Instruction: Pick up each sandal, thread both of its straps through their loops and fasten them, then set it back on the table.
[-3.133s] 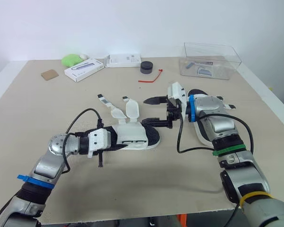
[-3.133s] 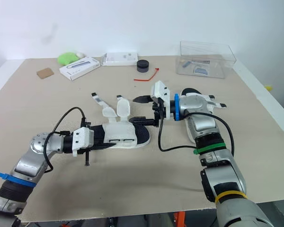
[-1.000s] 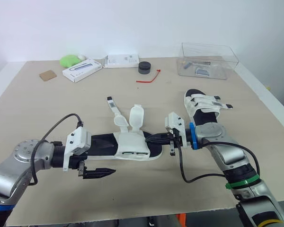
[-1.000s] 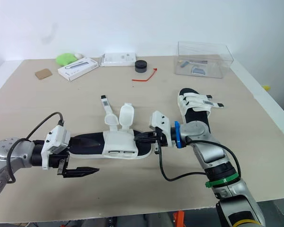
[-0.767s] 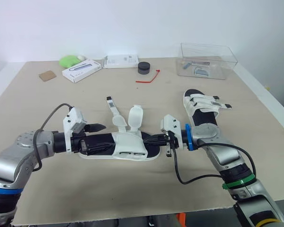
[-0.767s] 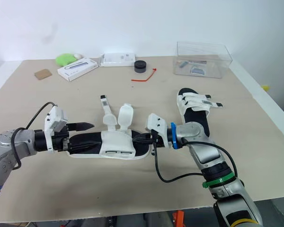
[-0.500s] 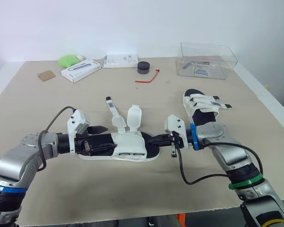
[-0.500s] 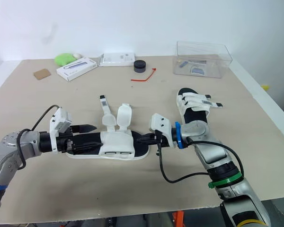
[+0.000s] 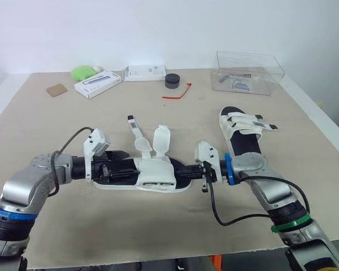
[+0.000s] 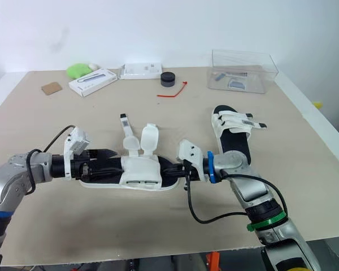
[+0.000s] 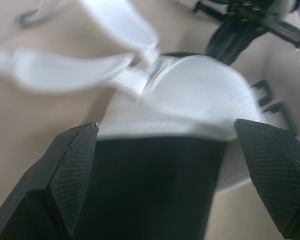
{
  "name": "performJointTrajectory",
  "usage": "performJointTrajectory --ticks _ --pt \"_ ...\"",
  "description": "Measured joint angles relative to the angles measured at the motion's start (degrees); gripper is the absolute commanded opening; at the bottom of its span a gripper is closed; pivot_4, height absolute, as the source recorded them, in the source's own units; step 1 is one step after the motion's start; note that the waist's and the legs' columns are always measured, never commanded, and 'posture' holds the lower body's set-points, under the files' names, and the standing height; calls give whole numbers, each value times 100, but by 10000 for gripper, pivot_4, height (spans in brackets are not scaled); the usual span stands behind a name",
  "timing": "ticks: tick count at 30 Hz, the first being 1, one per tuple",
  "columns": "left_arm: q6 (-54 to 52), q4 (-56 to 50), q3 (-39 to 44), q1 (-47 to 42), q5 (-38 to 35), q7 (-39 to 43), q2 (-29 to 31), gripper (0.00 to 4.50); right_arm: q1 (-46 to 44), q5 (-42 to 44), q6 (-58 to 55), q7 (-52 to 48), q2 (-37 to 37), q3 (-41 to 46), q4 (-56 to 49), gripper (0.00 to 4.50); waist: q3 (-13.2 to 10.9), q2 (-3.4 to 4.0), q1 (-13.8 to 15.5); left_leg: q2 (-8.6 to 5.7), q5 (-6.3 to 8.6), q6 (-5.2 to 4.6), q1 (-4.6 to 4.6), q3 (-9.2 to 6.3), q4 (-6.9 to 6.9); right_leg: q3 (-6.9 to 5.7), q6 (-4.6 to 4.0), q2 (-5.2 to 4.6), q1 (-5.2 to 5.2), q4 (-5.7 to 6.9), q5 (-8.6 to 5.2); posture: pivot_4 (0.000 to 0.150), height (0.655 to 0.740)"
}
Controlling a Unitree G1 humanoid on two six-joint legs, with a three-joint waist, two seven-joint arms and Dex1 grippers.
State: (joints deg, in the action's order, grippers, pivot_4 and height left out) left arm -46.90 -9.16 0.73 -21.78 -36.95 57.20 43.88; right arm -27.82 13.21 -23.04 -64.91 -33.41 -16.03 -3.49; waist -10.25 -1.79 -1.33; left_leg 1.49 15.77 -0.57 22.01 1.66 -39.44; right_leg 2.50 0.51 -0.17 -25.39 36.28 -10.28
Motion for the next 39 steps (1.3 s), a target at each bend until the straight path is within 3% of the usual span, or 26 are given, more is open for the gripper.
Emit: performJointTrajectory --ticks 5,17,27,35,37,39 --pt "-1002 888 14 -672 -120 -302 -105 44876 -4 6 5 -9 -9 8 3 432 0 0 0 -1 0 0 0 -2 -1 -2 0 0 1 2 0 1500 7400" --pt "-2595 2922 124 -2250 -401 -641 -1146 44876 -108 -19 74 -110 -86 10 35 432 1 -3 -6 -8 0 0 5 -3 -4 -1 1 -1 0 3 2 1500 7400" --pt "-1869 5160 120 -3353 195 -551 -1742 44876 -127 -18 50 -105 -123 19 -12 432 2 -4 1 -17 -2 2 7 1 -6 -2 0 -6 0 6 3 1500 7400" --pt "-1443 5974 225 -3769 464 -360 -1947 44876 -128 -18 35 -104 -129 19 -33 432 2 -4 -1 -21 -1 2 12 0 -6 -2 1 -10 0 6 3 1500 7400" --pt "-1373 6180 341 -3861 511 -347 -2015 39718 -128 -18 33 -105 -131 19 -42 0 2 -4 -2 -22 -1 2 12 -1 -6 -1 2 -11 0 6 3 1500 7400" --pt "-1177 6402 490 -3944 555 -467 -2053 30958 -128 -18 31 -108 -134 19 -70 0 2 -4 -3 -22 -1 2 11 -2 -6 -1 2 -11 0 6 3 1500 7400"
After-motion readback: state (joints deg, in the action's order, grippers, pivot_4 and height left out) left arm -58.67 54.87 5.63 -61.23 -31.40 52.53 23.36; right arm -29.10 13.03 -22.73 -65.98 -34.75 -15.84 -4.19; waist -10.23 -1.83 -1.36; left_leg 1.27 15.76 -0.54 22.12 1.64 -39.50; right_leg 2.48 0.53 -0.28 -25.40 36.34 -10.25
